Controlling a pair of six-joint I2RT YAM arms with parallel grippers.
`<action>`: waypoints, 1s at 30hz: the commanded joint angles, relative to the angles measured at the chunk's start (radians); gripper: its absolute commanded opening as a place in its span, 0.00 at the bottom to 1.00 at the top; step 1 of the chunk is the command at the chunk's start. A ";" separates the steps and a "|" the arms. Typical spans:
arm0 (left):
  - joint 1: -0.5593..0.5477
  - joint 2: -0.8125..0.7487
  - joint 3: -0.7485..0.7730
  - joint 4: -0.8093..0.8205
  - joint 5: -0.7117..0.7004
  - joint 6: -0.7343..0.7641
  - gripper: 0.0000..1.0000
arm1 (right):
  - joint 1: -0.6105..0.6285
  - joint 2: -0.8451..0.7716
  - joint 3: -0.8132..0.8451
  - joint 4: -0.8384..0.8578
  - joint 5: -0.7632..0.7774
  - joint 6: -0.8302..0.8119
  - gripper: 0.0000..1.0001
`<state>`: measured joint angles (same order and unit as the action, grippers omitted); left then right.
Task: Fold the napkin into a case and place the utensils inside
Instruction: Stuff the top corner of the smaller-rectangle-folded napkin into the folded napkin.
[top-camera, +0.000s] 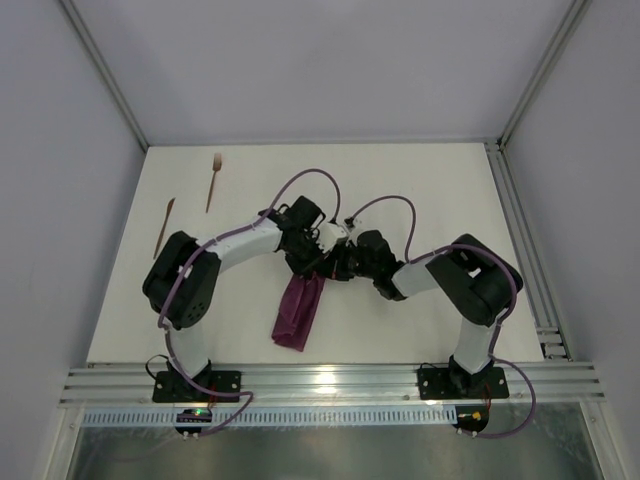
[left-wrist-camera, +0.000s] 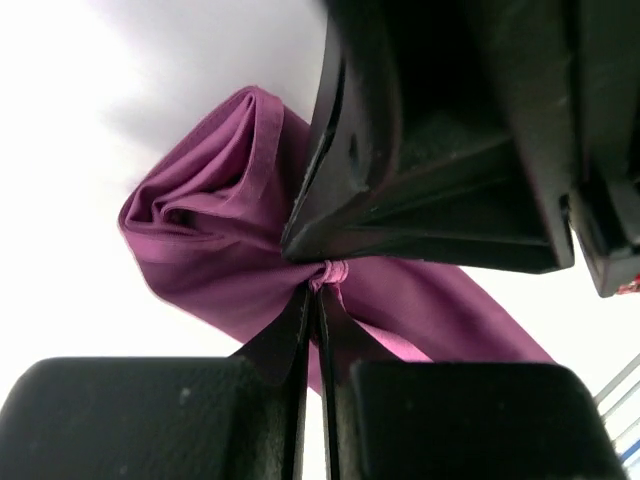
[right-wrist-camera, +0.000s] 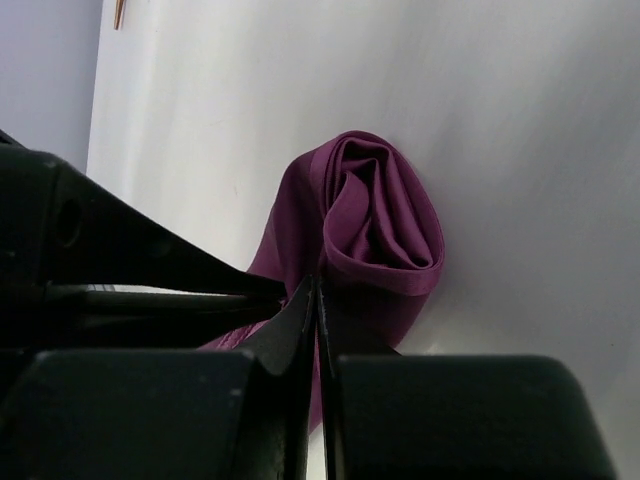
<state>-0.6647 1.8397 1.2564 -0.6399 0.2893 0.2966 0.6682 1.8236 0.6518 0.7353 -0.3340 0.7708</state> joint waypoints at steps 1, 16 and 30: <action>-0.022 0.013 0.024 -0.023 0.031 0.041 0.04 | 0.016 0.003 0.008 0.059 -0.016 0.010 0.04; -0.065 0.052 0.006 -0.153 0.039 0.176 0.07 | -0.002 -0.050 0.002 0.052 0.021 0.031 0.04; -0.044 0.001 -0.037 -0.067 0.154 0.119 0.13 | -0.024 -0.033 -0.060 0.199 -0.004 0.143 0.04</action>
<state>-0.7109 1.7973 1.1824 -0.6487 0.3923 0.4221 0.6514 1.8065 0.5961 0.8162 -0.3435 0.8795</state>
